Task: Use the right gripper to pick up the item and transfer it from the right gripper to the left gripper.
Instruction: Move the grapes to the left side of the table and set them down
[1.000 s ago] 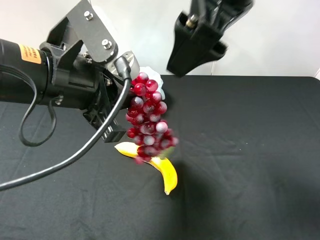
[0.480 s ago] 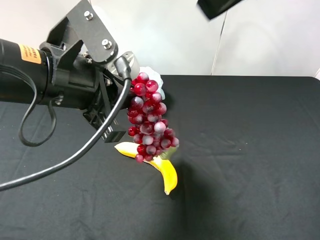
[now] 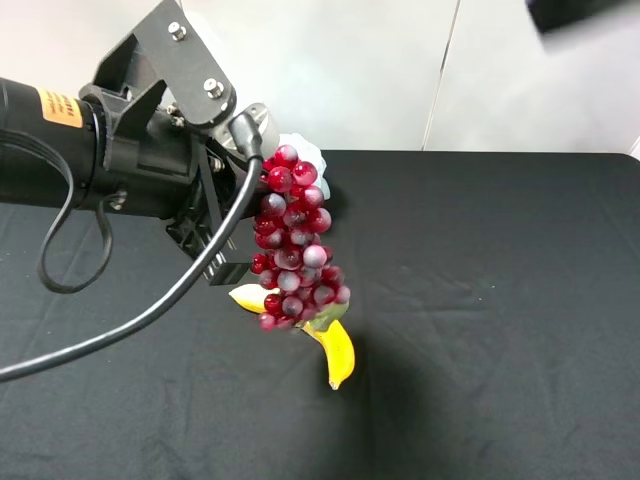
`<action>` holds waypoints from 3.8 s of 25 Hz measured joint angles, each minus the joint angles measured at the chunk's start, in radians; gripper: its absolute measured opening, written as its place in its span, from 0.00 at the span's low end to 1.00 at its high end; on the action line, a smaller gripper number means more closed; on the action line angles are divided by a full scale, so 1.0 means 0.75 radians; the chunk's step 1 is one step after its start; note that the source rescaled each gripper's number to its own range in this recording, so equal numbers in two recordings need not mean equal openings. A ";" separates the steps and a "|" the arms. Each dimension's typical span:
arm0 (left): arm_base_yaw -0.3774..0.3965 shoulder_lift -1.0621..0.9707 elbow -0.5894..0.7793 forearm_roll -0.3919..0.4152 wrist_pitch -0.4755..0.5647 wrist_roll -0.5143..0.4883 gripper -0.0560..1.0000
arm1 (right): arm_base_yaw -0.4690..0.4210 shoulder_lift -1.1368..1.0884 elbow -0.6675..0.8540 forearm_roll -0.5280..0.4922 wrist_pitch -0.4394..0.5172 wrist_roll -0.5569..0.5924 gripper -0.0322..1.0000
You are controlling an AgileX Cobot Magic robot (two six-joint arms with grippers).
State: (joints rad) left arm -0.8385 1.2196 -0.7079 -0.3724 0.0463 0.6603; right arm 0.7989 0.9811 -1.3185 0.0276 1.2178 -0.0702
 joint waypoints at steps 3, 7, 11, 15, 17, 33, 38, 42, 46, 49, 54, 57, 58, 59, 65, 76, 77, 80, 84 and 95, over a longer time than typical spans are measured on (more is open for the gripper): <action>0.000 0.000 0.000 0.000 0.000 0.000 0.10 | 0.000 -0.108 0.245 0.000 0.001 0.015 1.00; 0.000 0.000 0.000 0.000 -0.001 0.000 0.10 | 0.000 -0.235 0.592 0.000 0.001 0.048 1.00; 0.000 0.000 0.000 0.000 -0.001 0.000 0.10 | 0.000 -0.372 0.873 0.000 -0.022 0.054 1.00; 0.000 0.000 0.000 0.000 -0.001 0.000 0.10 | 0.000 -0.548 1.030 0.000 -0.099 0.075 1.00; 0.000 0.000 0.000 0.000 -0.001 0.000 0.09 | 0.000 -0.638 1.034 0.000 -0.123 0.084 1.00; 0.000 0.000 0.000 0.000 -0.001 0.000 0.09 | 0.000 -1.091 1.048 -0.081 -0.153 0.168 1.00; 0.000 0.000 0.000 0.000 -0.001 0.000 0.09 | 0.000 -1.092 1.094 -0.121 -0.243 0.202 1.00; 0.000 0.000 0.000 0.000 -0.001 0.000 0.09 | 0.000 -1.092 1.094 -0.124 -0.246 0.208 1.00; 0.000 0.000 0.000 0.000 -0.001 0.000 0.09 | 0.000 -1.092 1.094 -0.124 -0.250 0.208 1.00; 0.000 0.000 0.000 0.000 -0.001 0.000 0.09 | -0.001 -1.092 1.094 -0.124 -0.255 0.208 1.00; 0.000 0.000 0.000 -0.001 -0.001 0.000 0.08 | -0.163 -1.092 1.094 -0.121 -0.261 0.208 1.00; 0.000 0.000 0.000 -0.001 -0.001 0.000 0.08 | -0.368 -1.115 1.094 -0.121 -0.265 0.209 1.00; 0.000 0.000 0.000 -0.001 -0.001 0.000 0.08 | -0.444 -1.132 1.094 -0.121 -0.265 0.209 1.00; 0.000 0.000 0.000 -0.001 -0.001 0.000 0.08 | -0.518 -1.157 1.094 -0.121 -0.265 0.209 1.00; 0.000 0.000 0.000 -0.001 -0.001 0.000 0.08 | -0.852 -1.311 1.094 -0.121 -0.265 0.212 1.00; 0.003 0.000 -0.022 -0.001 0.016 -0.002 0.08 | -0.966 -1.314 1.094 -0.120 -0.265 0.213 1.00; 0.009 0.000 -0.044 -0.001 0.043 -0.011 0.08 | -0.966 -1.314 1.094 -0.120 -0.265 0.213 1.00; 0.057 0.001 -0.143 -0.001 0.191 -0.075 0.08 | -0.966 -1.314 1.094 -0.120 -0.265 0.213 1.00; 0.176 0.001 -0.290 0.008 0.404 -0.188 0.08 | -0.966 -1.314 1.094 -0.120 -0.265 0.213 1.00; 0.582 0.001 -0.524 0.428 0.877 -0.718 0.07 | -0.966 -1.314 1.094 -0.120 -0.265 0.213 1.00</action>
State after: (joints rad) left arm -0.4021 1.2204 -1.1010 -0.0513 0.7038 0.1220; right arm 0.0744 -0.0044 -0.4980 -0.0623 1.0193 0.0896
